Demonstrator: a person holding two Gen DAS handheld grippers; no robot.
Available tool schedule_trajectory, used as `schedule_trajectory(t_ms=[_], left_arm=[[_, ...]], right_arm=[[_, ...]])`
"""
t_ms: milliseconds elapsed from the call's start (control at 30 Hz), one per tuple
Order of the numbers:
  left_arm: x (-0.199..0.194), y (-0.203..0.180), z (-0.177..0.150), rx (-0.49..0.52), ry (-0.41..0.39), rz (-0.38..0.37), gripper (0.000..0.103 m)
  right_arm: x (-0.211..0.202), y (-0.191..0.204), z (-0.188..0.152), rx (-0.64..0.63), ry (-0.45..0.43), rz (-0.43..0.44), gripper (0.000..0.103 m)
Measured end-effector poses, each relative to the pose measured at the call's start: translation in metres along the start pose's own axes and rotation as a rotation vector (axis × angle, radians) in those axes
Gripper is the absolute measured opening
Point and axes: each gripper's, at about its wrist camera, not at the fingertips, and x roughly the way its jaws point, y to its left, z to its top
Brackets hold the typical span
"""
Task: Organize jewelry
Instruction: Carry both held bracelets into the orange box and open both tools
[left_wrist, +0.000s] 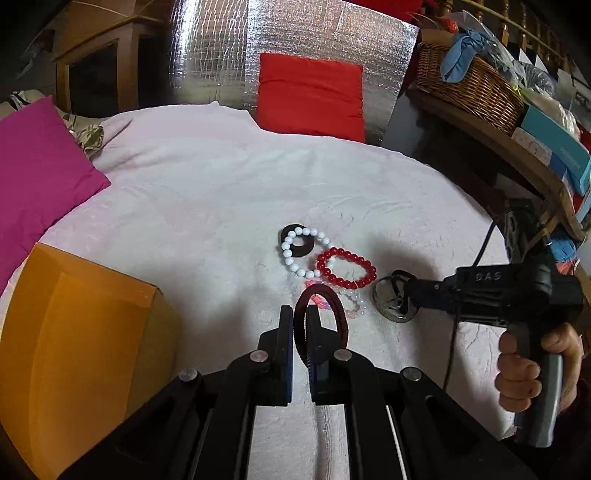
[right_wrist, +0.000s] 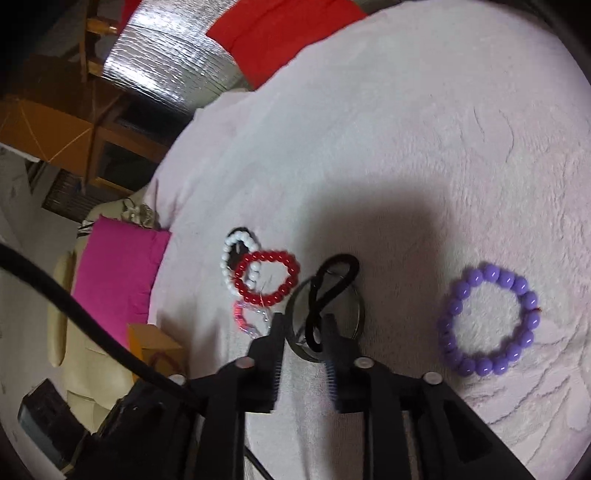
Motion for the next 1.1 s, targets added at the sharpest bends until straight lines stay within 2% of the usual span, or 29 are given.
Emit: schedule_trajectory(t_ms=[100,200,267,300,400,533,600,667,800,867,900,967,1100], left_arm=[[-0.001,0.004,0.000,-0.010,-0.002,0.006,0.007],[-0.004,0.005,0.000,-0.017,-0.008,0.002,0.007],[-0.007,0.008,0.001,-0.023,-0.015,0.007,0.007],[-0.011,0.010,0.001,-0.034,-0.024,0.007,0.007],[-0.026,0.018,0.001,-0.065,-0.057,0.008,0.007],[-0.068,0.041,-0.001,-0.133,-0.162,0.056,0.007],[-0.089,0.059,-0.008,-0.180,-0.202,0.140,0.007],[-0.110,0.083,-0.024,-0.230,-0.222,0.268,0.007],[-0.121,0.131,-0.066,-0.335,-0.143,0.392,0.007],[-0.115,0.151,-0.089,-0.358,-0.071,0.469,0.007],[-0.110,0.160,-0.100,-0.372,-0.027,0.484,0.007],[-0.102,0.175,-0.113,-0.411,0.021,0.468,0.007],[-0.093,0.194,-0.126,-0.463,0.065,0.446,0.007]], right_arm=[[0.007,0.000,0.001,0.001,-0.010,-0.063,0.024],[0.013,0.001,0.003,0.005,-0.041,-0.076,0.024],[0.016,0.007,0.003,-0.026,-0.060,-0.083,0.019],[0.016,0.010,0.002,-0.038,-0.070,-0.085,0.009],[0.009,0.021,-0.003,-0.091,-0.111,-0.092,0.008],[-0.011,0.042,-0.016,-0.157,-0.157,0.029,0.008],[-0.018,0.060,-0.026,-0.193,-0.159,0.118,0.008],[-0.023,0.086,-0.041,-0.258,-0.155,0.194,0.008],[-0.012,0.148,-0.077,-0.404,-0.092,0.275,0.008],[0.006,0.177,-0.096,-0.440,-0.026,0.315,0.008],[0.013,0.187,-0.103,-0.449,-0.004,0.327,0.008],[0.034,0.214,-0.121,-0.479,0.046,0.345,0.008],[0.071,0.241,-0.144,-0.524,0.092,0.298,0.008]])
